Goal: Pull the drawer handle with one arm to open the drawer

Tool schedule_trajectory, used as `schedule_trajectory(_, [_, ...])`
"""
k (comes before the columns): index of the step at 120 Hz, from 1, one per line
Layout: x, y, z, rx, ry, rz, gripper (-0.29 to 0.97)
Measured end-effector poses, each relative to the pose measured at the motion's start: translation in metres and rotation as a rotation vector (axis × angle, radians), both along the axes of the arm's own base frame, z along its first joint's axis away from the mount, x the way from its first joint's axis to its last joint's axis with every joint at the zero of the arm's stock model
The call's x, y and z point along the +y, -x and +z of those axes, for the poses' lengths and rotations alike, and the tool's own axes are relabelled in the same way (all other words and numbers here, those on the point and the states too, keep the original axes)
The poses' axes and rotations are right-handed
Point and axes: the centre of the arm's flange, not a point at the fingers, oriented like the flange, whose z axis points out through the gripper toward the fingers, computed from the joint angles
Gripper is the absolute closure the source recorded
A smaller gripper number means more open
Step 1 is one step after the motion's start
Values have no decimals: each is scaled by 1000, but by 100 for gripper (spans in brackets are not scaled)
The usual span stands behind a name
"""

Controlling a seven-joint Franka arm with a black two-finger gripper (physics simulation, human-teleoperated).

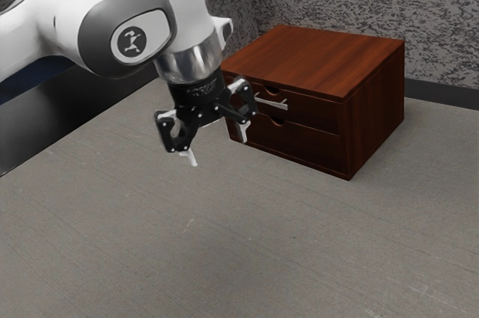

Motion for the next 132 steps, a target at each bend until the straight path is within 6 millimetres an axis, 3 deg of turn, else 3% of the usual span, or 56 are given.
schedule_trajectory(14, [3,-14,-7,-155,-12,145,7])
schedule_trajectory(29, [23,-58,-29,-288,8,283,8])
schedule_trajectory(48, [85,-106,-49,-418,32,440,10])
schedule_trajectory(58, [81,-122,-51,-468,54,452,10])
schedule_trajectory(69, [74,-130,-54,-498,75,455,10])
schedule_trajectory(113, [101,-148,-95,-489,78,523,11])
schedule_trajectory(132, [104,-151,-95,-520,86,524,11])
